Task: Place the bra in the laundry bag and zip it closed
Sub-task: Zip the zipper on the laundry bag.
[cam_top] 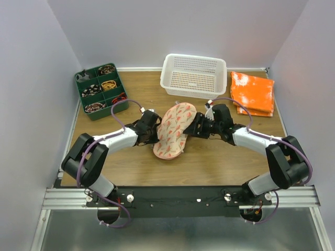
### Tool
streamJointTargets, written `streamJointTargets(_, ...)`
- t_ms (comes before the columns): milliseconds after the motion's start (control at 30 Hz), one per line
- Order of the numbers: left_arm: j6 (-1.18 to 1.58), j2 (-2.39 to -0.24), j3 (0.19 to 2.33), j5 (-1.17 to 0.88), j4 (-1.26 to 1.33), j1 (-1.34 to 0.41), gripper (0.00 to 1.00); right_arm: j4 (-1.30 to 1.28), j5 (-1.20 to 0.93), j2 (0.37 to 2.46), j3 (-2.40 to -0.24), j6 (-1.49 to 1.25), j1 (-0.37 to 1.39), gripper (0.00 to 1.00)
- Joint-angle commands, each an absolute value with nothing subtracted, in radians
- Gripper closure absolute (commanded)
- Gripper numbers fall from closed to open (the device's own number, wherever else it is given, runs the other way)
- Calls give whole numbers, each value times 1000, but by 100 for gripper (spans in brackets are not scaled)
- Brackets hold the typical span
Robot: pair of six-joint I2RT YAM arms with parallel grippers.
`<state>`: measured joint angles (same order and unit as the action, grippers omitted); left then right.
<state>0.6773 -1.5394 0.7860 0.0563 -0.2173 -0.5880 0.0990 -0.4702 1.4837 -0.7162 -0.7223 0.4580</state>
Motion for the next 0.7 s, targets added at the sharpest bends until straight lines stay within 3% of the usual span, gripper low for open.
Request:
streamJointTargets(0, 646, -1600, 792, 97, -270, -578, 100, 209, -525, 1519, -704, -753, 460, 33)
streamJointTargets(267, 646, -1615, 796, 89, -265, -574, 100, 251, -529, 1563, -683, -772, 459, 31)
streamJointTargets(667, 632, -1695, 822, 31, -259, -571, 100, 563, -578, 1653, -621, -836, 460, 26)
